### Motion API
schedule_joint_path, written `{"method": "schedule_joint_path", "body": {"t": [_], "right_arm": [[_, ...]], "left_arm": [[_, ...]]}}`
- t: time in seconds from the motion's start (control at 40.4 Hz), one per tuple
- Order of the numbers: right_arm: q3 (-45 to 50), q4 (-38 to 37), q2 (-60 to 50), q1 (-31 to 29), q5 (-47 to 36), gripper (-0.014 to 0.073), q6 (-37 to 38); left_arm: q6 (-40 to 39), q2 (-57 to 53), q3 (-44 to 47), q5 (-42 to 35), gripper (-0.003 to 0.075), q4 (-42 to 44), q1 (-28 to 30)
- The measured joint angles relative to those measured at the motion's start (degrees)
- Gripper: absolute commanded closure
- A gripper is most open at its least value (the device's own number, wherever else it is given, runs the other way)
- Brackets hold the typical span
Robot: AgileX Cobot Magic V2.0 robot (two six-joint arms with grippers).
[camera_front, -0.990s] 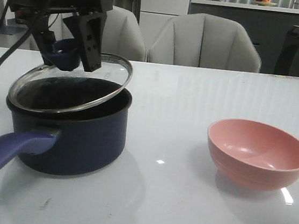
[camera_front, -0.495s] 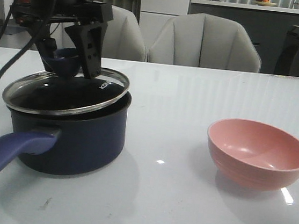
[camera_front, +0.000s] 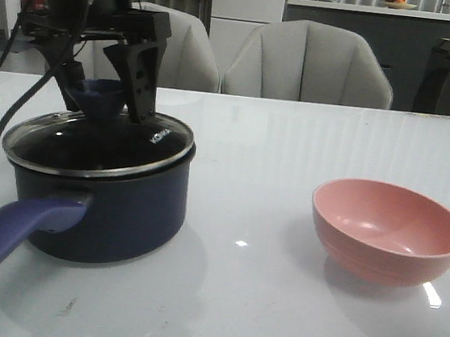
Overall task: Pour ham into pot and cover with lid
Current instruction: 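Lower the glass lid onto the saucepan and release the knob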
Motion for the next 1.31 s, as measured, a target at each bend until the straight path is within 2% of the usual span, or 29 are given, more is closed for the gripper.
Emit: {"method": "schedule_joint_path", "body": {"t": [0.198, 0.421, 0.668, 0.792, 0.94, 1.113, 1.311], "right_arm": [[0.00, 0.00, 0.00, 0.00, 0.00, 0.0408, 0.00], [0.00, 0.00, 0.00, 0.00, 0.00, 0.0408, 0.00], [0.00, 0.00, 0.00, 0.00, 0.00, 0.0408, 0.00], [0.00, 0.00, 0.00, 0.00, 0.00, 0.0408, 0.00], [0.00, 0.00, 0.00, 0.00, 0.00, 0.0408, 0.00], [0.00, 0.00, 0.00, 0.00, 0.00, 0.0408, 0.00], [0.00, 0.00, 0.00, 0.00, 0.00, 0.0408, 0.00]], "left_arm": [[0.00, 0.12, -0.87, 0.11, 0.0071, 0.35, 0.00], [0.00, 0.07, -6.88, 0.35, 0.0071, 0.48, 0.00], [0.00, -6.26, -8.03, 0.58, 0.0071, 1.59, 2.66], [0.00, -11.51, -4.01, 0.58, 0.0071, 1.82, 6.40], [0.00, -18.85, 5.01, 0.29, 0.0071, 1.99, 10.16], [1.36, -28.81, 14.95, -3.74, 0.0071, 2.21, 13.05], [1.72, -42.69, 26.58, -13.27, 0.0071, 2.09, 13.30]]}}
